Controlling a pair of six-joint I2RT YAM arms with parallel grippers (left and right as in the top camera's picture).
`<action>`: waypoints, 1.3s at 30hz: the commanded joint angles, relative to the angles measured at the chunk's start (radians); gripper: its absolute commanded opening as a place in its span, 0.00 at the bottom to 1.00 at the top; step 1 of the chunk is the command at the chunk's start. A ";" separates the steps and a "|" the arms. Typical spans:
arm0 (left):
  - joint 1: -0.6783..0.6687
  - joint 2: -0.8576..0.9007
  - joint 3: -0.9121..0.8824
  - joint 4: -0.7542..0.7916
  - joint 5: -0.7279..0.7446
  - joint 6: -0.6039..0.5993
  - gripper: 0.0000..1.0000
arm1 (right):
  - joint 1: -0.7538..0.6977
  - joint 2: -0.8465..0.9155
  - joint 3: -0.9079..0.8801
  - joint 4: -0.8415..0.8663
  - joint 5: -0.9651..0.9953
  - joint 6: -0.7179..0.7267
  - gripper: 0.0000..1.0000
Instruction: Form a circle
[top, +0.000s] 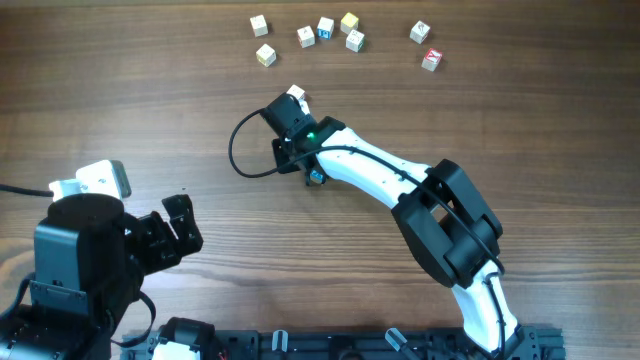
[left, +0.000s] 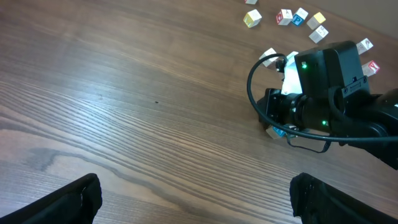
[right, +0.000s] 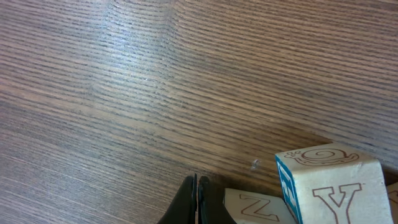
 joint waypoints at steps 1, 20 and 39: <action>0.007 -0.001 -0.001 0.002 -0.013 -0.006 1.00 | -0.002 0.008 0.013 0.015 0.025 0.011 0.04; 0.006 -0.001 -0.001 0.002 -0.013 -0.006 1.00 | -0.002 0.008 0.013 0.021 0.059 0.040 0.05; 0.006 -0.001 -0.001 0.002 -0.013 -0.006 1.00 | -0.002 0.006 0.020 0.069 0.058 0.053 0.05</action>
